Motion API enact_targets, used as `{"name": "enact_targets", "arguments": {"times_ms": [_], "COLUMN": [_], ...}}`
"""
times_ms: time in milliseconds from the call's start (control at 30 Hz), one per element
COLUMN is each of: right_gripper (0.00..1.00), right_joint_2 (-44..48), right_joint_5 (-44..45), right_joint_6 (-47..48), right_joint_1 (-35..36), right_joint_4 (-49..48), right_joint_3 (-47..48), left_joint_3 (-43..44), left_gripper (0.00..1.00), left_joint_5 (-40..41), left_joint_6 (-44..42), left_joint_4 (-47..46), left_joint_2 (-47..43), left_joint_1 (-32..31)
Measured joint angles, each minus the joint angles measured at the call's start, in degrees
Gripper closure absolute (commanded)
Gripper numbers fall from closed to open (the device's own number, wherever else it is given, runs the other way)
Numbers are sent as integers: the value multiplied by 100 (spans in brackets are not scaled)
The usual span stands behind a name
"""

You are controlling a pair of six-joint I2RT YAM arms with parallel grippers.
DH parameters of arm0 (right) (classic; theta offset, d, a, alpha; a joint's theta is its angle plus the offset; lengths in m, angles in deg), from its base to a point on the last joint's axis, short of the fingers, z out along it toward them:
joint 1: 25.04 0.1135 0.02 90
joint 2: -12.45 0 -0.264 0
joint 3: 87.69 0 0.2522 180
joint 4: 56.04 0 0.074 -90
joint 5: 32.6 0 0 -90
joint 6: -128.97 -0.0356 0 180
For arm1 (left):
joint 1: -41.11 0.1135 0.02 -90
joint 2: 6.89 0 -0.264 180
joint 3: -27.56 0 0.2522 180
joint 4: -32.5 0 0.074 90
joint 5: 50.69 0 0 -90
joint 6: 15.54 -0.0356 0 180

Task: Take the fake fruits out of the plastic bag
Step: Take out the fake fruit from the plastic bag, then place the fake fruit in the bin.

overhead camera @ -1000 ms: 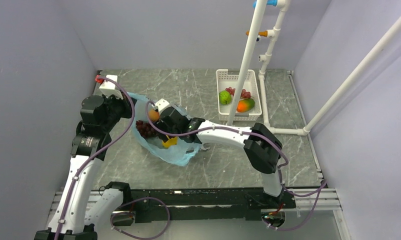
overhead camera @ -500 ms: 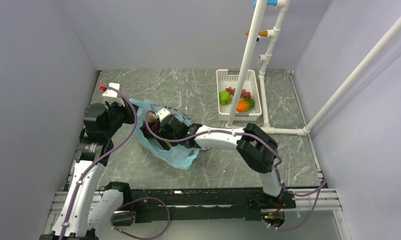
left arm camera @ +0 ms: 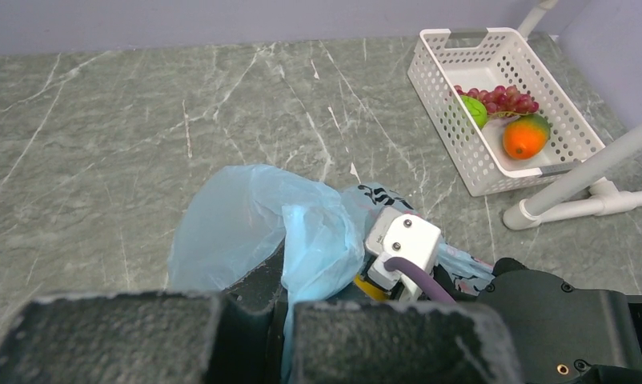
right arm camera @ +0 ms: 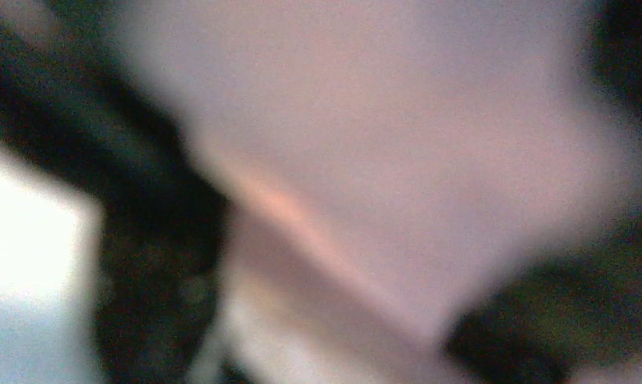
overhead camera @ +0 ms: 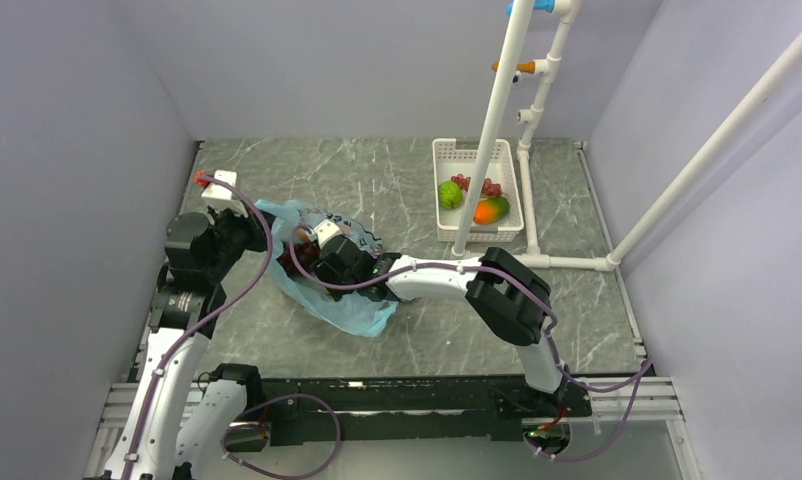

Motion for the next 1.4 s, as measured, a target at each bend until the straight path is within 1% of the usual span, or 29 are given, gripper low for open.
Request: {"name": "enact_targets", "arguments": {"times_ms": [200, 300, 433, 500, 633, 767, 833, 900, 1033, 1100, 1200, 1300, 1400], "right_gripper": [72, 78, 83, 87, 90, 92, 92, 95, 96, 100, 100, 100, 100], "right_joint_2": [98, 365, 752, 944, 1241, 1429, 1565, 1770, 2463, 2959, 3770, 4581, 5322], "right_joint_5": [146, 166, 146, 138, 101, -120, -343, -623, -938, -964, -885, -474, 188], "right_joint_6": [33, 63, 133, 190, 245, 247, 201, 129, -39, -94, -109, -111, -125], "right_joint_1": [81, 107, 114, 116, 116, 116, 105, 87, 61, 52, 26, 13, -15], "right_joint_4": [-26, -52, -127, -238, -439, -627, -713, -780, -970, -1032, -1075, -1152, -1102], "right_joint_3": [-87, -282, -313, -313, -284, -280, -280, -289, -490, -706, -1062, -1600, -2343], "left_joint_3": [0, 0, 0, 0, 0, 0, 0, 0, 0, 0, 4, 4, 4], "left_gripper": [100, 100, 100, 100, 100, 100, 100, 100, 100, 100, 100, 100, 100], "left_joint_5": [-37, -50, -63, -94, -107, -129, -129, -129, -129, -129, -133, -149, -155], "left_joint_6": [2, 2, 4, 7, 11, 11, 15, 17, 20, 22, 44, 70, 127], "left_joint_4": [-24, -26, -48, -70, -109, -109, -107, -107, -103, -103, -87, -44, -42], "left_joint_2": [33, 44, 59, 81, 85, 101, 109, 116, 166, 195, 232, 254, 256], "left_joint_1": [7, 9, 11, 11, 11, 11, 11, 11, 11, 11, 11, 11, 11]}}
